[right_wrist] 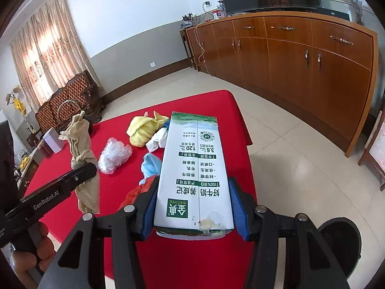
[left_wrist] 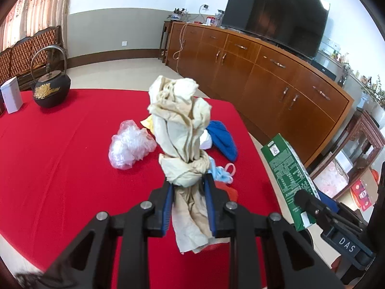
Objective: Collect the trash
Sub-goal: 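Carry the beige cloth and green carton over the black trash bin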
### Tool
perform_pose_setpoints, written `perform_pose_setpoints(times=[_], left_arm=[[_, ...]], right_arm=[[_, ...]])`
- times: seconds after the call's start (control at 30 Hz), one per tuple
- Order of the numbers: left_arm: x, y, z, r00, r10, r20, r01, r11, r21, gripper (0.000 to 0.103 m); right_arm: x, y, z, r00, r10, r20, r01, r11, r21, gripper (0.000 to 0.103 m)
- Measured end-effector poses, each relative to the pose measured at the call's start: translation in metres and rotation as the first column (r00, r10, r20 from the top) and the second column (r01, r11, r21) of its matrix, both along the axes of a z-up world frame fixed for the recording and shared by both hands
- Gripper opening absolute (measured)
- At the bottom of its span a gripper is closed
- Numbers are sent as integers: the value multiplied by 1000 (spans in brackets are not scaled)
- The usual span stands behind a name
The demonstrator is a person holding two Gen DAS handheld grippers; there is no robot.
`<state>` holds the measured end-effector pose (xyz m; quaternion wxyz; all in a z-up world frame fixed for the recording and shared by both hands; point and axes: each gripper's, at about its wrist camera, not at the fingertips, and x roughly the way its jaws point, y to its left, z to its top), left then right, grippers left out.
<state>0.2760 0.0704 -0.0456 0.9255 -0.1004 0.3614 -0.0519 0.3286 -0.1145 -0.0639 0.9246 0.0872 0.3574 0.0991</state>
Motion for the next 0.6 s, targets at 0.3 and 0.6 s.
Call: perform_pose_setpoints(times=[0.3, 0.6], left_arm=[[-27, -29, 2, 998, -67, 3, 67, 998, -9, 26], [-47, -83, -2, 983, -183, -4, 183, 983, -16, 26]], right_arm=[[-49, -24, 12, 999, -43, 15, 43, 999, 22, 56], [-90, -76, 10, 990, -138, 4, 138, 989, 47, 56]])
